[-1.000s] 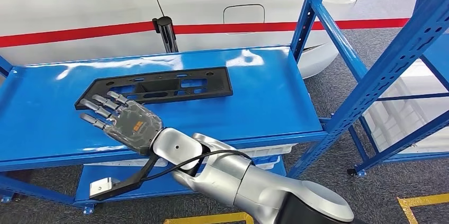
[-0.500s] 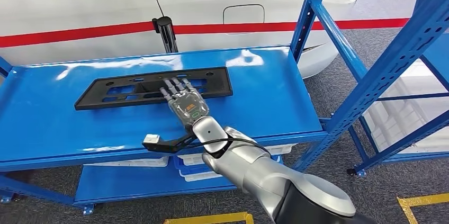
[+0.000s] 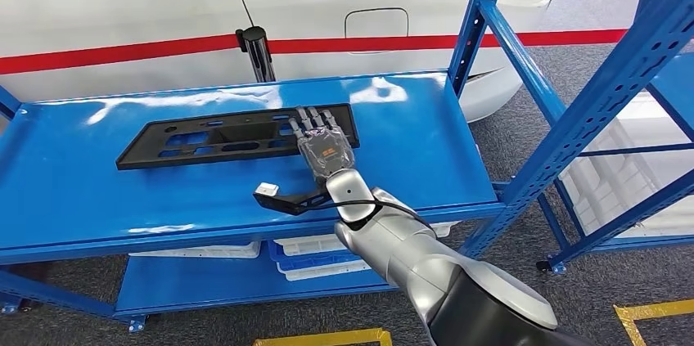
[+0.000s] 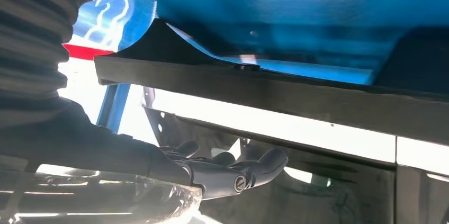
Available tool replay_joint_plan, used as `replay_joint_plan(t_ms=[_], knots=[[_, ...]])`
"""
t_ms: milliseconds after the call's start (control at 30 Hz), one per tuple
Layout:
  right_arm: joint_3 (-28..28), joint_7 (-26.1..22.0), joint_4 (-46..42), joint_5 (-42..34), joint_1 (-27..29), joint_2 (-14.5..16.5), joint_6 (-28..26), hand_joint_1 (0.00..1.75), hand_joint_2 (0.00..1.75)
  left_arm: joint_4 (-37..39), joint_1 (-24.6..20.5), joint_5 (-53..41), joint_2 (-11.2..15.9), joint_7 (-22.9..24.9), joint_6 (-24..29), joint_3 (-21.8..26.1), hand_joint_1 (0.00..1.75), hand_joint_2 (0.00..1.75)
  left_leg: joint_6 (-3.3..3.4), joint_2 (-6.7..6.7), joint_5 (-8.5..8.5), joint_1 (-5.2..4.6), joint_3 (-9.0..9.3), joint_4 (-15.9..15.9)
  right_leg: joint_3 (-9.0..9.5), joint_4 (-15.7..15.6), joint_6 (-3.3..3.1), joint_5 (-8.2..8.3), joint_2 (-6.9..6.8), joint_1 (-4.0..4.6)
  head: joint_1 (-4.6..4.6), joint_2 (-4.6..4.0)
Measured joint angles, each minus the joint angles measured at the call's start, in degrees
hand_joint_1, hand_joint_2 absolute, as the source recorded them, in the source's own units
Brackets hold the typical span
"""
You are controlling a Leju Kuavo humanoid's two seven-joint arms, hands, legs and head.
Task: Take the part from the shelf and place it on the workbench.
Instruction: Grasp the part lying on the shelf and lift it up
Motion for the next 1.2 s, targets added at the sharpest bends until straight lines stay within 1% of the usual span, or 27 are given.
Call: replay_joint_plan(t_ms=[167, 300, 333, 433, 467, 767, 1000, 1200], knots=[[-2.63, -0.44, 0.20, 1.76, 0.08, 0.04, -0.11, 0.00, 1.75, 0.00, 0.00, -0.31, -0.05, -0.26, 0.03, 0.01, 0.00, 0.00, 0.00, 0.00, 0.00, 0.00, 0.03, 0.00, 0.02, 0.00, 0.00, 0.00, 0.00, 0.00, -0.01, 0.00], [-3.70, -0.50, 0.29, 1.96, 0.09, 0.05, -0.12, 0.00, 1.75, 0.00, 0.00, -0.39, -0.09, -0.36, 0.04, 0.01, 0.00, 0.00, 0.00, 0.00, 0.00, 0.00, 0.04, 0.00, 0.02, 0.00, 0.00, 0.00, 0.00, 0.01, -0.01, 0.01], [-3.86, -0.50, 0.32, 1.97, 0.09, 0.05, -0.12, 0.21, 1.75, 0.00, 0.00, -0.40, -0.10, -0.37, 0.04, 0.01, 0.00, 0.00, 0.00, 0.00, 0.00, 0.00, 0.04, 0.00, 0.02, 0.00, 0.00, 0.00, 0.00, 0.00, -0.01, 0.00], [-4.30, -0.74, 0.40, 2.33, 0.17, 0.05, -0.14, 1.37, 1.75, 0.00, 0.00, -0.42, -0.14, -0.44, 0.10, 0.02, 0.00, 0.00, 0.00, 0.00, 0.00, 0.00, 0.03, 0.00, 0.03, 0.00, 0.00, 0.00, 0.00, 0.00, 0.00, 0.00], [-4.45, -0.96, 0.43, 2.60, 0.28, 0.06, -0.16, 1.57, 1.75, 0.00, 0.00, -0.48, -0.14, -0.50, 0.13, 0.02, 0.00, 0.00, 0.00, 0.00, 0.00, 0.00, 0.03, 0.00, 0.03, 0.00, 0.00, 0.00, 0.00, 0.00, 0.01, 0.00], [-6.91, -2.40, 0.50, 6.51, 1.47, 0.34, -1.00, 1.74, 1.75, 0.00, 0.00, -1.89, -0.17, -1.81, 0.95, 0.03, 0.00, 0.00, 0.00, -0.01, 0.00, 0.01, 0.02, 0.00, 0.03, 0.00, 0.00, 0.00, -0.01, 0.00, 0.00, 0.00], [-10.01, -2.39, 0.18, 9.98, 1.40, 0.33, -1.90, 1.75, 1.75, 0.00, 0.00, -3.14, -0.17, -3.16, 2.40, 0.03, 0.00, 0.00, 0.00, 0.00, 0.00, -0.01, 0.09, 0.00, 0.11, 0.00, 0.00, 0.00, -0.02, 0.00, 0.00, 0.01], [-13.93, -2.53, -0.09, 15.37, 1.56, 0.26, -1.87, 1.75, 1.75, 0.00, 0.00, -4.83, -0.18, -3.72, 3.24, 0.04, 0.00, 0.00, 0.00, -0.01, 0.00, -0.01, 0.12, 0.00, 0.14, 0.00, 0.00, 0.00, -0.02, -0.01, -0.01, 0.01]])
